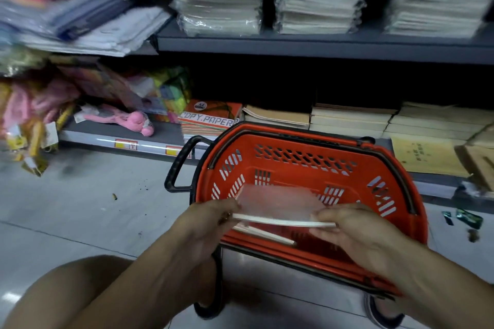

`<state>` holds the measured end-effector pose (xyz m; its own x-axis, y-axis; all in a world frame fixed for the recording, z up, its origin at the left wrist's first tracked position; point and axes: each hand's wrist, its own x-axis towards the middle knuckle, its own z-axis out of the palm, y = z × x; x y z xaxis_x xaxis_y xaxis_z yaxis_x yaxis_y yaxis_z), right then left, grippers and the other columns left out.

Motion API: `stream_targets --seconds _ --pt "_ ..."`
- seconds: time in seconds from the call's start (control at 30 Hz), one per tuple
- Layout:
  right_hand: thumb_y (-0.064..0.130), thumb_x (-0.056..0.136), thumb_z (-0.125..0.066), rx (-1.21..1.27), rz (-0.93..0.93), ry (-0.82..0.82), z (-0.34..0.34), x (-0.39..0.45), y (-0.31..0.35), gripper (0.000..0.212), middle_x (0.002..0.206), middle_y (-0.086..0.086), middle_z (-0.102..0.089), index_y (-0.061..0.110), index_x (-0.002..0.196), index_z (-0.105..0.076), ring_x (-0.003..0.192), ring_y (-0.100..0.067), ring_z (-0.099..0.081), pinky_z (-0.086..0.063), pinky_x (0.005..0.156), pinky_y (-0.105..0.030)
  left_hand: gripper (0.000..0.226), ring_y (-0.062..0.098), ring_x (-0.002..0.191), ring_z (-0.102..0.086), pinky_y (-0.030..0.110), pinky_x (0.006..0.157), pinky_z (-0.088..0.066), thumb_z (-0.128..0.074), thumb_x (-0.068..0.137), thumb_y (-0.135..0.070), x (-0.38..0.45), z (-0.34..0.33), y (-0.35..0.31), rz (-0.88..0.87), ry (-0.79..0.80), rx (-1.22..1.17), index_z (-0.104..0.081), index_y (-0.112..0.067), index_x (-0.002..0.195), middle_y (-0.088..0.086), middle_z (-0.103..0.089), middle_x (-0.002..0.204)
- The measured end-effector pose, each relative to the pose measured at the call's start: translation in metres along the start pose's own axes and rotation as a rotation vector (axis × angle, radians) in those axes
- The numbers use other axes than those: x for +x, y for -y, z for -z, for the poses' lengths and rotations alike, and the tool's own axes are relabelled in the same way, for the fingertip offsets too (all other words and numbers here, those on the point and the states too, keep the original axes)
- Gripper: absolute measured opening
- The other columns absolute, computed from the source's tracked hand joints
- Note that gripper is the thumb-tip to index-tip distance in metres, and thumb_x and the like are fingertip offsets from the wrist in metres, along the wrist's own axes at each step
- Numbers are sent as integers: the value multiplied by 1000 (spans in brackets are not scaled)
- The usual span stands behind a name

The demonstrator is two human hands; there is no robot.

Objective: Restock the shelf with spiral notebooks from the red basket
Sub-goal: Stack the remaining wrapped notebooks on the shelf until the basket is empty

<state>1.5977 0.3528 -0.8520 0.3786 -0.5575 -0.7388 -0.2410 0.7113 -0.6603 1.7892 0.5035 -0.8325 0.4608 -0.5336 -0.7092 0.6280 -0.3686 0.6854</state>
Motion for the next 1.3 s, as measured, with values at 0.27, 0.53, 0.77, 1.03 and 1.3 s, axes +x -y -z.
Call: stream_targets --seconds 0.27,0.53,0.77,1.03,1.3 --pt "-6 97 -51 42 284 348 -4 -68 41 47 109 -15 -77 26 130 -57 96 -36 -75 -64 69 -36 45 30 120 -65 42 99 -54 -41 97 4 -58 8 -44 -310 403 3 -64 -13 132 12 -69 128" --pt "-5 97 -47 82 544 392 -38 -66 78 59 118 -14 -74 25 148 -47 103 -37 -73 -64 72 -40 57 27 119 -66 41 81 -61 -55 88 -1 -57 16 -70 -517 367 -91 -57 -27 138 -2 -66 135" --pt "18 64 -73 95 632 394 -72 -43 107 81 114 -13 -76 30 141 -53 100 -38 -74 -63 69 -41 57 27 103 -73 35 63 -62 -66 68 -2 -33 24 -99 -634 198 -208 -72 -20 122 3 -71 126" --pt "1 101 -49 33 754 406 -134 9 197 55 108 -7 -78 37 144 -45 90 -34 -77 -60 88 -45 67 19 108 -72 26 76 -61 -73 65 -13 14 19 -204 -793 257 -179 -63 -24 130 2 -72 124" --pt "9 102 -55 129 671 401 -180 63 271 55 129 -13 -68 14 153 -37 88 -36 -77 -61 87 -39 41 7 94 -74 17 70 -57 -43 103 0 80 6 -302 -888 118 -183 -51 -10 141 3 -73 118"
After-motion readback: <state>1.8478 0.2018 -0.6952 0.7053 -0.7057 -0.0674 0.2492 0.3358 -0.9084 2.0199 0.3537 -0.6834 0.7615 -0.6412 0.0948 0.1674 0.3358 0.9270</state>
